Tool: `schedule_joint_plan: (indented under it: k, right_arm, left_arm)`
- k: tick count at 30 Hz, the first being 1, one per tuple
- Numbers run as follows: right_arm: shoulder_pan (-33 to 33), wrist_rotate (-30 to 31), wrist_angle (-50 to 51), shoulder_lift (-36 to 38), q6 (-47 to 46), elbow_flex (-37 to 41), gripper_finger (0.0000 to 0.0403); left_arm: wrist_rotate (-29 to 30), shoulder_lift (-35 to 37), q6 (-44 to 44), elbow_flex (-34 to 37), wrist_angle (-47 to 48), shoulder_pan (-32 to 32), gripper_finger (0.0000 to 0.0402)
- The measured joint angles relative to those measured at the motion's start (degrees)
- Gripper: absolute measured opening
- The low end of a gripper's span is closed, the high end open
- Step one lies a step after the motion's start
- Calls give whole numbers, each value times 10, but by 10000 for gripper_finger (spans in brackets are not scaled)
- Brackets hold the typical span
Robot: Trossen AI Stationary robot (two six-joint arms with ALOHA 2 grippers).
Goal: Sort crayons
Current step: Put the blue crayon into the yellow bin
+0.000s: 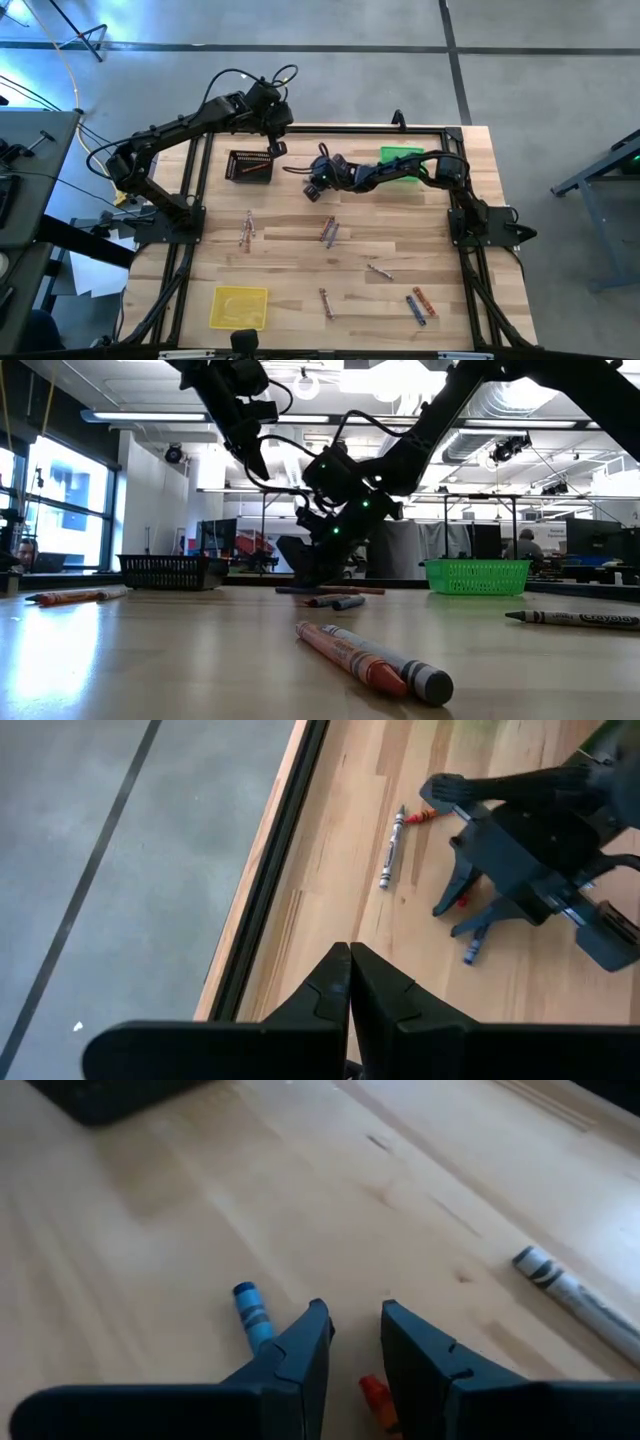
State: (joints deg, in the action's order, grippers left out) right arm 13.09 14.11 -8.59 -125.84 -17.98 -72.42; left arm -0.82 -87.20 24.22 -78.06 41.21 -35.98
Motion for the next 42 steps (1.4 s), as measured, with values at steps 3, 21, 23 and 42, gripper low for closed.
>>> schedule_joint_plan:
  k: [3, 21, 23, 42]
  right_arm:
    - [-8, 0, 0, 0, -1, 0, 89]
    - [-38, -1, -6, 5, -12, 1, 89]
    - [-36, -6, 5, 14, -1, 2, 89]
    - [9, 30, 247, 204, 156, 2, 120]
  left_arm:
    - [0, 0, 0, 0, 0, 0, 0]
    - [0, 0, -16, 0, 11, 0, 0]
    - [0, 0, -16, 0, 11, 0, 0]
    - [-54, -13, -51, 9, 45, 11, 0]
